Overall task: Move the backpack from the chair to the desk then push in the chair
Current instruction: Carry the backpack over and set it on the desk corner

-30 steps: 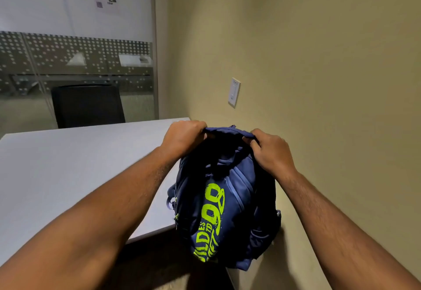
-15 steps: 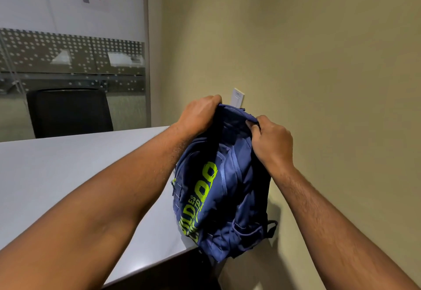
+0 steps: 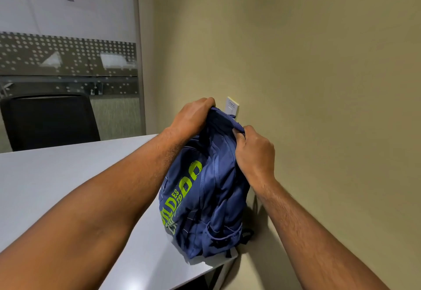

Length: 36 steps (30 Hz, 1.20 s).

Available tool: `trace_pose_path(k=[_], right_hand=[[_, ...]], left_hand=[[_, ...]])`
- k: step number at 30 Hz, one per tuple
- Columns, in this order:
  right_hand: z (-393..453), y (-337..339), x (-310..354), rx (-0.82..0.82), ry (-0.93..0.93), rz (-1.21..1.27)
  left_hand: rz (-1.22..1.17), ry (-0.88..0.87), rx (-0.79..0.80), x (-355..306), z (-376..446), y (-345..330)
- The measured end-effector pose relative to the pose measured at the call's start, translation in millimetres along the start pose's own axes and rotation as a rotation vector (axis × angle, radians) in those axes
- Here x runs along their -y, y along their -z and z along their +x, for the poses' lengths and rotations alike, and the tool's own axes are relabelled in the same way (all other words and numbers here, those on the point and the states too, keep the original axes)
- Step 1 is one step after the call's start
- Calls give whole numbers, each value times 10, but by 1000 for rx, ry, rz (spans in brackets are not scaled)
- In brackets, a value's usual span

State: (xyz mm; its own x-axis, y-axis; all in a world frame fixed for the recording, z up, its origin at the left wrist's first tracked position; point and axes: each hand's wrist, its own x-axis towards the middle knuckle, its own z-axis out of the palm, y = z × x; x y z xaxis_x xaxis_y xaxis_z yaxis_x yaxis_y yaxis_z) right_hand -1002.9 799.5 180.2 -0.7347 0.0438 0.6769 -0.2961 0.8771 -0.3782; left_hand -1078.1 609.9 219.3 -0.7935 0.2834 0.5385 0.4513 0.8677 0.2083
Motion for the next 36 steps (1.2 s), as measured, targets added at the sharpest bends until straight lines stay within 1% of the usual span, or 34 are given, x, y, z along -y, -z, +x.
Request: trace_pose_path(k=[5,13,15,18,21,24,26,28,30,33,36], right_hand=[[31,-237,-183,53,-43,23],[-90,-447,-472,283,-138,-56],[-124,-483,-534,336,-136,-81],[-141,-554,-611,364,-115,-120],[-176,-599,-636,299,-53,-151],[-220,-628,-673,165,134,-235],[-225,-643,-736,194,222,-246],[-246,-658,-802,276,252,-300],[-281,-669,-846,342,274,-382],[-287,-683,-837,401,271,-434],[-288,-686,-814,417,262,-454]], left_hand=[[-39,28,-1,53,119,-323],[-44,58,110,134,220,-895],[-58,84,129,159,237,-1020],[-84,124,142,184,299,-1162],[-136,171,177,146,337,-1271],[-226,217,255,92,320,-1341],[-242,213,313,79,308,-1384],[-184,182,412,67,307,-1424],[-139,187,495,58,312,-1446],[-131,215,532,59,302,-1430],[-143,215,528,69,238,-1377]])
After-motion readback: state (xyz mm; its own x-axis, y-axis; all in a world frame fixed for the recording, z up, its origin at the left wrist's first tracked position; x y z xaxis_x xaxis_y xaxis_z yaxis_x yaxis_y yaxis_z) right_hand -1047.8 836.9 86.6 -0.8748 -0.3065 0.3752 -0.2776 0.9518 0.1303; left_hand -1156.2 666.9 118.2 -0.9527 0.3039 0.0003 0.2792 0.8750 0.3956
